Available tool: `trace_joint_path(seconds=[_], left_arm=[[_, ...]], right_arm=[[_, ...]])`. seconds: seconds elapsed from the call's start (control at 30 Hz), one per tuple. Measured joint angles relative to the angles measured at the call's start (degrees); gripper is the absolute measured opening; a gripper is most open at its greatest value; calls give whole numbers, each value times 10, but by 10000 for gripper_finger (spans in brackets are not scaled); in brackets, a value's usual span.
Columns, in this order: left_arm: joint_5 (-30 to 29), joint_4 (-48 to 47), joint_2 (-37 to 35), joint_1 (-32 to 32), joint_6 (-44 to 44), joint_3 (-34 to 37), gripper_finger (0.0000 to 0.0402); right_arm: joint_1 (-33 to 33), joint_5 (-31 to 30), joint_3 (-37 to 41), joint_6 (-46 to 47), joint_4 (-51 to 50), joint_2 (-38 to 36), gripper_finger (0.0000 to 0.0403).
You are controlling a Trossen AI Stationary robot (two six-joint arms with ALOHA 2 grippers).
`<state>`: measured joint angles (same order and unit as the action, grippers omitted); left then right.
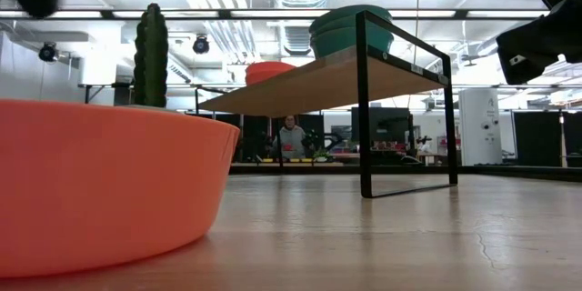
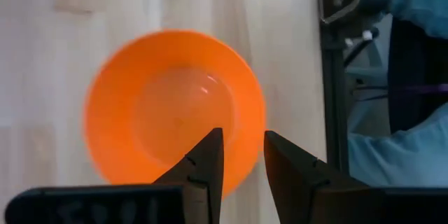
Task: Pick & Place Mini bowls
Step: Stack the orange bowl on the orange bowl on the shelf
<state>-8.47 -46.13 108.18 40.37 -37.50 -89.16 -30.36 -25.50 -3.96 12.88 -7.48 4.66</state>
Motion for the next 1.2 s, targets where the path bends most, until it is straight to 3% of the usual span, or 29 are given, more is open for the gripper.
trace_joint_path(seconds=[0.33, 0.53, 0.97, 1.2], left_arm=[[-6, 97, 0, 15, -1, 91, 96], [1, 96, 0, 16, -1, 107, 96], [20, 98, 0, 18, 20, 63, 96], [22, 106, -1, 26, 19, 74, 96]], right_arm=[[0, 0, 0, 0, 0, 0, 9], [0, 0, 0, 0, 0, 0, 9], [0, 0, 0, 0, 0, 0, 9], [0, 0, 0, 0, 0, 0, 9]])
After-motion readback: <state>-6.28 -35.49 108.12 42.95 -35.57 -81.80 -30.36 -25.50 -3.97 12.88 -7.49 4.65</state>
